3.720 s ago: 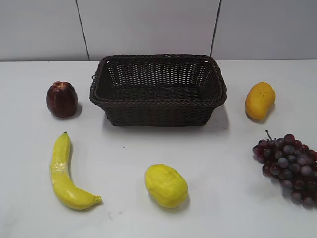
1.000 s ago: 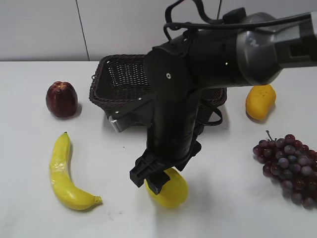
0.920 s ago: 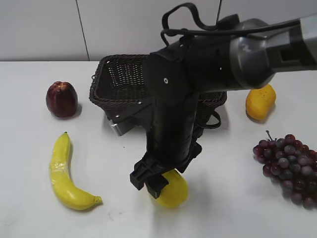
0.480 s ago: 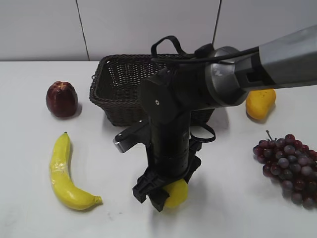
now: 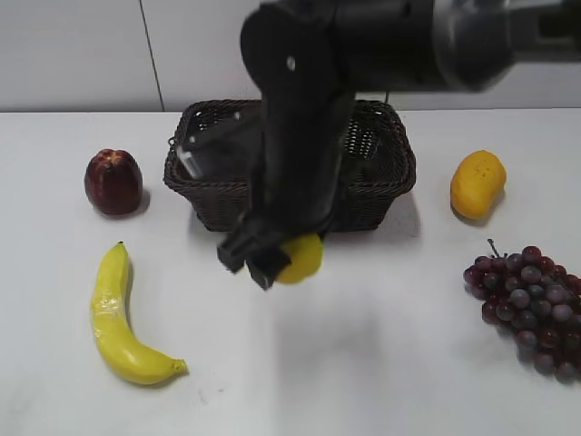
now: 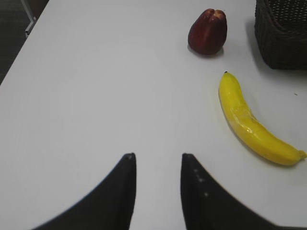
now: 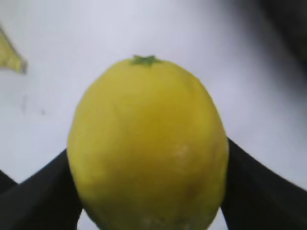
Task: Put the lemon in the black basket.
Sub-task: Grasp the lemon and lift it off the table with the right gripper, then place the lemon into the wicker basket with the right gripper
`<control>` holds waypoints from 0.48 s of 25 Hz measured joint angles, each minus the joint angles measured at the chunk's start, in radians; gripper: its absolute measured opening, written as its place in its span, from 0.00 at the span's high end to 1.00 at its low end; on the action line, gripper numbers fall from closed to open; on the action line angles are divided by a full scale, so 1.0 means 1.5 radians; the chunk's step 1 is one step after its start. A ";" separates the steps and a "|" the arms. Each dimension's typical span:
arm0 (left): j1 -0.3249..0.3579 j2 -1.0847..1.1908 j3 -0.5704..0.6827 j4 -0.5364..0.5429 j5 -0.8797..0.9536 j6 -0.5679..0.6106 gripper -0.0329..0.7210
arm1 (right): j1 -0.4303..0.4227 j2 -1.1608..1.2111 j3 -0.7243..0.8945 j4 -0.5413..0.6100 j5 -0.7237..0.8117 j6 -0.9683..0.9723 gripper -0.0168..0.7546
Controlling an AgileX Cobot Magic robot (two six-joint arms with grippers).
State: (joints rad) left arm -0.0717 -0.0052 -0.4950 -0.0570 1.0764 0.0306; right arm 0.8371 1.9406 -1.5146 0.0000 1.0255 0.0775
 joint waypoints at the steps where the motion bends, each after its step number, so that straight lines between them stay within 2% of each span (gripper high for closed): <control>1: 0.000 0.000 0.000 0.000 0.000 0.000 0.64 | -0.004 -0.004 -0.032 -0.013 0.001 0.001 0.26; 6: 0.000 0.000 0.000 0.000 0.000 0.000 0.64 | -0.079 0.018 -0.202 -0.021 0.018 -0.001 0.26; 12: 0.000 0.000 0.000 0.000 0.000 0.000 0.64 | -0.170 0.113 -0.332 -0.023 0.034 -0.013 0.26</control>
State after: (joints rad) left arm -0.0717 -0.0052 -0.4950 -0.0570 1.0764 0.0306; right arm 0.5823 2.1096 -2.0127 -0.0340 1.0771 0.0574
